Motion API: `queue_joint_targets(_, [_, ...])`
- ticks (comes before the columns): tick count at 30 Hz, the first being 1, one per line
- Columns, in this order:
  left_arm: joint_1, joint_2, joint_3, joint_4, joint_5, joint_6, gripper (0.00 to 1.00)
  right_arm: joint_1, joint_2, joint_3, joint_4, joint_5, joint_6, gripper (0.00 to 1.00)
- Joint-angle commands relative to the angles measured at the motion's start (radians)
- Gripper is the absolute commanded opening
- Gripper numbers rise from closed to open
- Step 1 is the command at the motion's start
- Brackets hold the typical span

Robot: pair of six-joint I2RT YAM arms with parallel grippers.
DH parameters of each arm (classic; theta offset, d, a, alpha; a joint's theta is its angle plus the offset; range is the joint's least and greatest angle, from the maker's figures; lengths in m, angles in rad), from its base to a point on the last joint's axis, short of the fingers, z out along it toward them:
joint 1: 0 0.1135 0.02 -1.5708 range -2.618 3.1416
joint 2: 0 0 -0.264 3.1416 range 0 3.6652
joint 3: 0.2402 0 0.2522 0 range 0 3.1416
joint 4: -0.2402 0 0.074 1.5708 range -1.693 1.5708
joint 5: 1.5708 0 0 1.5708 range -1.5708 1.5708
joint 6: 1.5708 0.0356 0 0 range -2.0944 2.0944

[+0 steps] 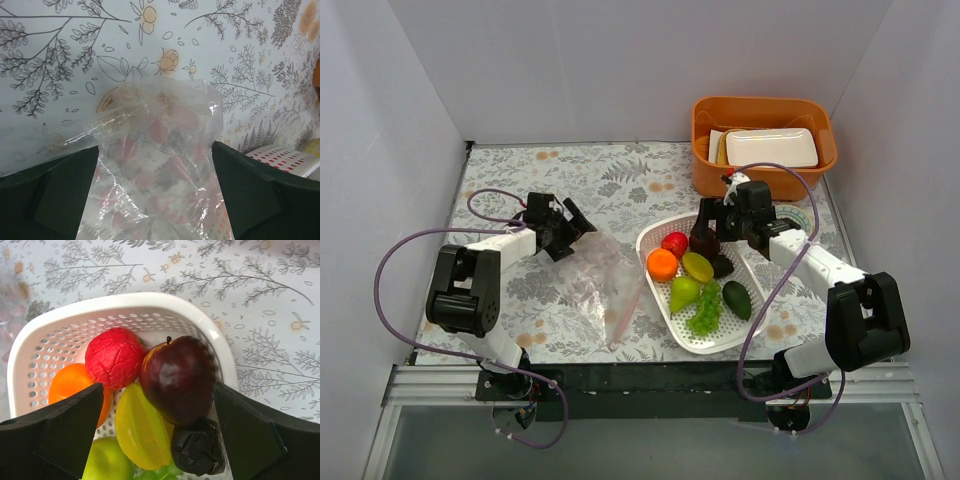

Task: Place the food in the zip-top bag and seal the zipper
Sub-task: Adjust the zipper food storage bag at the center of the board, then pick up the zipper food storage bag at the center of the board.

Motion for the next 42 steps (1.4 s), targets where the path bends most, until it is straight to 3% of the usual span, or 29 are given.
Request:
queue_joint_targets(1, [0.012, -0.034, -0.002, -0.135, -0.115, 0.000, 0.98, -0.003, 0.023, 0.043, 0.039, 0.143, 0.002, 0.98])
queue_joint_targets(9, [0.012, -0.185, 0.044, -0.216, -0.116, -0.002, 0.98, -0.010, -0.028, 0.010, 0.020, 0.278, 0.022, 0.98])
queue_joint_targets(17, [0.007, -0.289, 0.110, -0.279, -0.064, 0.042, 0.98, -0.010, -0.157, 0.010, 0.051, 0.124, -0.035, 0.98])
queue_joint_targets(19, [-0.020, -0.312, 0.116, -0.267, -0.039, 0.111, 0.98, -0.010, -0.215, 0.032, 0.028, 0.085, -0.024, 0.98])
queue_joint_targets(23, [-0.182, -0.350, 0.133, -0.284, -0.071, 0.168, 0.98, -0.010, -0.322, 0.030, -0.020, 0.102, 0.031, 0.98])
queue_joint_targets(28, [-0.302, -0.402, 0.127, -0.354, -0.118, 0.156, 0.98, -0.010, -0.411, -0.014, -0.098, 0.095, 0.070, 0.98])
queue_joint_targets(34, [-0.338, -0.554, 0.015, -0.335, -0.044, 0.102, 0.98, -0.010, -0.450, -0.028, -0.242, 0.062, 0.077, 0.98])
queue_joint_targets(37, [-0.336, -0.617, 0.036, -0.318, 0.002, 0.139, 0.98, -0.010, -0.468, -0.049, -0.262, 0.048, 0.071, 0.98])
queue_joint_targets(42, [-0.333, -0.590, 0.090, -0.426, -0.061, 0.159, 0.98, -0.010, -0.549, -0.089, -0.250, 0.077, 0.086, 0.98])
